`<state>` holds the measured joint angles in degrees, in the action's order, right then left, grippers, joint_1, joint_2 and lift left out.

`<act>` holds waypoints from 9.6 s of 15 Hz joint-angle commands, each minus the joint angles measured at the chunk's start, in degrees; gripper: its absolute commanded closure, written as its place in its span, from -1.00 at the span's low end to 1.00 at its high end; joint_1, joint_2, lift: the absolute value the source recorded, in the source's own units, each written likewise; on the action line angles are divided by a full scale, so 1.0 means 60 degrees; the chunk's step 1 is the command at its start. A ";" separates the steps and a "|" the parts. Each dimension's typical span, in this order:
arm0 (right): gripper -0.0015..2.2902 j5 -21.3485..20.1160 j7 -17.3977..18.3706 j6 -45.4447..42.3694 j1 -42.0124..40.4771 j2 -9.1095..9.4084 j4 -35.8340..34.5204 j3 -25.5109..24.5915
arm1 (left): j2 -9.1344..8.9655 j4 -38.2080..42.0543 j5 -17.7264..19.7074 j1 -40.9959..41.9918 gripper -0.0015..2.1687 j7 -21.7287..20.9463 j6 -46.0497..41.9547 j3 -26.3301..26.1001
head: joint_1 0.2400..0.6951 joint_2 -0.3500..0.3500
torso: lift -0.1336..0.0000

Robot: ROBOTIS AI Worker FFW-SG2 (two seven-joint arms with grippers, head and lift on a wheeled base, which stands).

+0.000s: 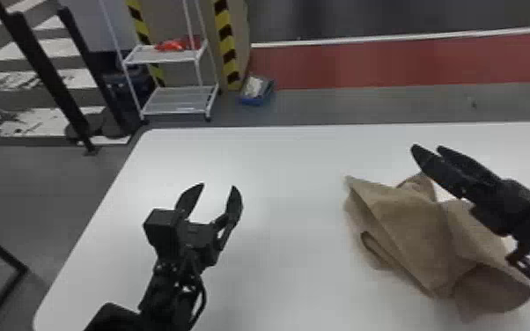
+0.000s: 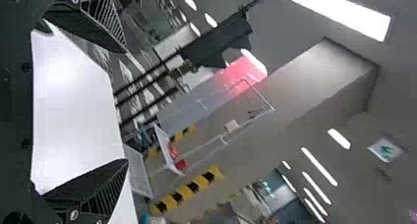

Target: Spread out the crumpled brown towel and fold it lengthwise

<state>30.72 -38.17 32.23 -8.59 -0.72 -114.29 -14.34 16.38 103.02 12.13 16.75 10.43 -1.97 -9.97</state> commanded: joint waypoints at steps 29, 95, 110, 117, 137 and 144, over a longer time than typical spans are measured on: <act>-0.87 -0.1209 -0.1900 -0.4821 -0.3095 0.0129 0.2173 -0.7175 | -0.1074 -0.1203 -0.1201 -0.1459 -0.72 0.2040 0.0645 -0.7185 | 1.00 -1.00 | -0.86; -0.87 -0.1180 -0.2252 -0.5847 -0.2685 0.0129 0.3887 -0.7146 | -0.0986 0.0130 -0.0146 -0.1371 -0.26 0.1396 0.3369 -0.6409 | 1.00 -1.00 | -0.86; -0.89 -0.1165 -0.2252 -0.5847 -0.2685 0.0129 0.3536 -0.6868 | 0.0479 0.5096 0.0264 0.0445 0.26 0.1645 0.3428 -0.2864 | 1.00 -1.00 | -0.86; -0.87 -0.1371 -0.1607 -0.5056 -0.2597 0.0129 0.2408 -0.5798 | 0.0728 0.5067 0.3106 0.1661 0.26 0.1542 0.1699 0.1150 | 1.00 -1.00 | -0.86; -0.56 -0.5164 -0.1900 -0.2331 -0.4604 0.0129 -0.1240 -0.0130 | 0.0654 0.4202 0.3443 0.1470 0.26 0.1264 0.1113 0.1633 | 1.00 0.26 | -0.86; -0.56 -0.5633 -0.2252 -0.1511 -0.4530 0.0129 -0.1328 0.0002 | 0.0625 0.4070 0.3428 0.1353 0.26 0.1249 0.1113 0.1443 | 1.00 0.31 | -0.86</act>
<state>-2.64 -51.46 22.60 -35.96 0.00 -122.29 -14.75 20.21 127.70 32.76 25.03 17.93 4.71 -0.92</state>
